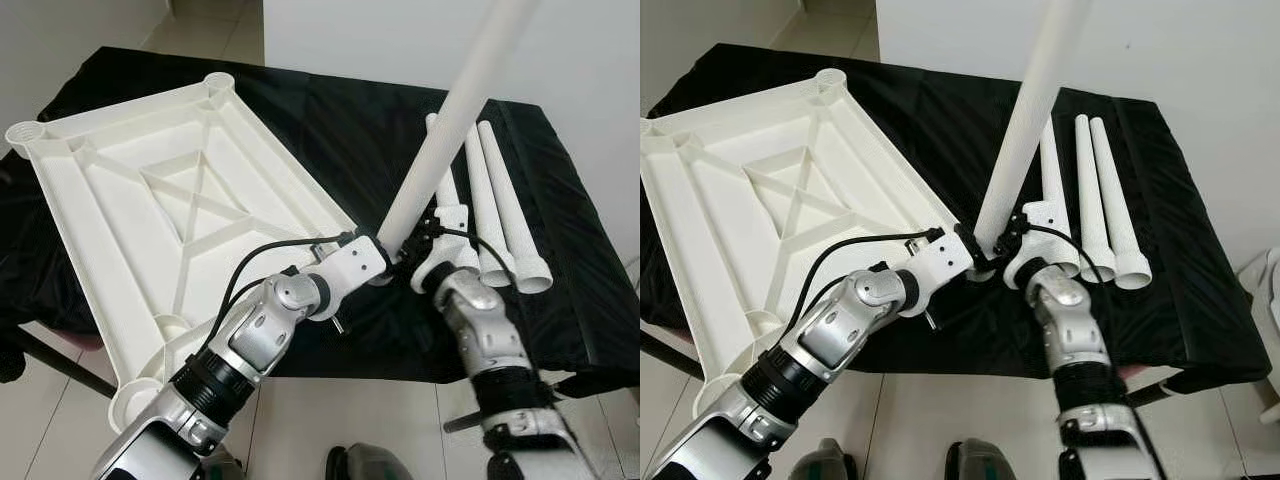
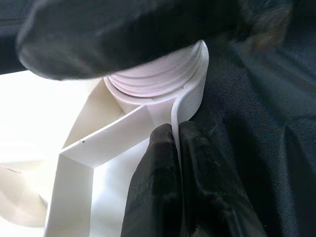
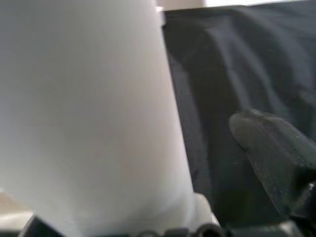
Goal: Building children table
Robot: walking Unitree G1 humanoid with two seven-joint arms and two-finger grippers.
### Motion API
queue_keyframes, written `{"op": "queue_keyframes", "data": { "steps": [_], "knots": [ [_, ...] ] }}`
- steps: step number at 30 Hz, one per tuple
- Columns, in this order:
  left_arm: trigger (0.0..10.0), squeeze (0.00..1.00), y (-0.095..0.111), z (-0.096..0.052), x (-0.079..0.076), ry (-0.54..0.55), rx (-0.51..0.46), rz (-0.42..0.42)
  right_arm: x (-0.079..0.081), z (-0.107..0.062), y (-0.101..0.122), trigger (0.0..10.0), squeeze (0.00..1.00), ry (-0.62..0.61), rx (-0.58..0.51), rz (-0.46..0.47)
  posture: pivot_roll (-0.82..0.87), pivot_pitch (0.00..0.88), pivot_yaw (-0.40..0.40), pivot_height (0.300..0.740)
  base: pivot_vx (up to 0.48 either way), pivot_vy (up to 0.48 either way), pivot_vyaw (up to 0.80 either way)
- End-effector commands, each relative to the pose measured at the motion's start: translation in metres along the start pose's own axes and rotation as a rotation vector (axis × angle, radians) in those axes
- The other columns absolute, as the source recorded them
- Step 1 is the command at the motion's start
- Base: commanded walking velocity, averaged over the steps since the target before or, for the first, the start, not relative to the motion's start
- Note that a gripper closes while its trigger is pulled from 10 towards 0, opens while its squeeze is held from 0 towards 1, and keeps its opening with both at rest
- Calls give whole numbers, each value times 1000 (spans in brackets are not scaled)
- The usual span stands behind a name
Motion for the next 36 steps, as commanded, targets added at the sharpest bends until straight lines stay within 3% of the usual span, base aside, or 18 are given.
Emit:
{"op": "queue_keyframes", "data": {
  "steps": [1,9,10,11,12,13,14,15,29,30,31,36],
  "knots": [
    [10000,0,-27,2,-11,-63,102,-20,4,0,-1,10000,0,86,-5,6,-45,15,-54,740,0,0,0],
    [10000,0,-26,2,-11,-62,104,-14,7,5,-3,10000,0,213,15,-5,-34,0,-49,740,0,0,0],
    [10000,0,-26,2,-10,-63,104,-13,6,6,-3,7569,0,241,24,-16,-32,0,-50,740,0,0,0],
    [10000,0,-26,2,-10,-63,104,-12,4,7,-3,4431,0,260,28,-20,-32,0,-50,740,0,0,0],
    [10000,0,-26,2,-10,-63,104,-12,4,7,-3,4431,0,260,28,-20,-32,0,-50,740,0,0,0],
    [10000,0,-27,2,-10,-63,105,-12,2,7,-4,706,0,266,29,-18,-33,0,-50,740,0,0,0],
    [10000,0,-27,2,-10,-63,105,-12,2,7,-4,706,0,266,29,-18,-33,0,-50,740,0,0,0],
    [10000,0,-26,2,-10,-63,105,-11,-1,6,-4,0,0,258,28,-17,-33,0,-50,740,0,0,0],
    [10000,0,-26,4,-12,-72,104,-5,-3,-1,-13,0,0,244,34,11,-46,0,-45,740,0,0,0],
    [10000,0,-26,4,-13,-73,103,-5,-1,-1,-14,745,0,228,31,21,-47,0,-47,740,0,0,0],
    [10000,0,-26,4,-13,-74,103,-7,0,0,-16,10000,0,190,42,34,-47,0,-52,740,0,0,0],
    [10000,0,-26,4,-14,-72,102,-15,0,4,-31,10000,0,34,126,16,-48,0,-55,740,0,0,0]
  ]
}}
Point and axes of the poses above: a point about 5 cm out from each wrist's last joint towards the gripper, its own z axis pointing out of the wrist towards the gripper, its own y axis along the axis of the wrist's last joint, x = y × z, the point moved 3 cm from there along z, pointing out of the wrist towards the gripper, and after that the axes turned 3 degrees about -z, right-handed, at the moved point
